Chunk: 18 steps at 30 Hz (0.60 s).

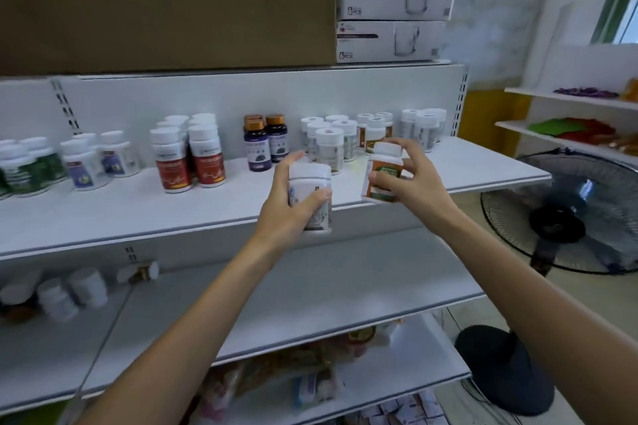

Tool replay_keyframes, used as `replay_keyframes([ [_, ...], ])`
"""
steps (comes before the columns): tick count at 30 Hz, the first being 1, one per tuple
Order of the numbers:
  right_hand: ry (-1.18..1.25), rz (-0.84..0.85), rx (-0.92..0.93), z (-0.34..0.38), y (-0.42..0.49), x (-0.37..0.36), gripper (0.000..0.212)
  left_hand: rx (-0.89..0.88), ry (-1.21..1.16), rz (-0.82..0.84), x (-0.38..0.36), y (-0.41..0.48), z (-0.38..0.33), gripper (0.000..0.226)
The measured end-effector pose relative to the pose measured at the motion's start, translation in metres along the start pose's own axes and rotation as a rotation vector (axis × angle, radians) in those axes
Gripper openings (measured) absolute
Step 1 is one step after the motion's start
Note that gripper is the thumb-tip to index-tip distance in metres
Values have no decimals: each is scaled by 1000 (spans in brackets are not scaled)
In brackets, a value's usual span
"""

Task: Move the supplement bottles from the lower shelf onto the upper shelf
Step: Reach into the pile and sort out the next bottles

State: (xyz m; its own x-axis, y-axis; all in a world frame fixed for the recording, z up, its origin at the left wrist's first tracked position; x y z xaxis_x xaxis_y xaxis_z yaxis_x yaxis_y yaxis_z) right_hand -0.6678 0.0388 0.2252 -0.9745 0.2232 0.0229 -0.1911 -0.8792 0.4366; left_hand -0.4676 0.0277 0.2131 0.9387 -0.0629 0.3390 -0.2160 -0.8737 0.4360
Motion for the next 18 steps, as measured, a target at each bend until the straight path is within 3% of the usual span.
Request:
replay_keyframes([
  [6,-191,-10,142,-28,67,43,51,42,3,-58,-45,45,-2,71],
  [14,-404,203,110,-86,144,80,60,107,57,-91,-99,89,5,67],
  [18,-628,185,125,-98,180,90,65,117,121,-92,-119,106,7,73],
])
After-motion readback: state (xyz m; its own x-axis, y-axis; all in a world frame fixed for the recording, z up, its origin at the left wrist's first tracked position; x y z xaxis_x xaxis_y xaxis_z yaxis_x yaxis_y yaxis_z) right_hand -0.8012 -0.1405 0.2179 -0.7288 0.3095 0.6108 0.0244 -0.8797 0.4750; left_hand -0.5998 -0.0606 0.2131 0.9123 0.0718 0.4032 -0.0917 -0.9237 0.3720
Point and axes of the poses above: each hand's wrist, its own y-axis towards the middle knuckle, its own x-axis out of the back of the hand, z = x × y, the point moved 2 cm from there along y, towards the middle knuckle, and after that the axes turned 11 degrees about y, right-handed, at the moved point
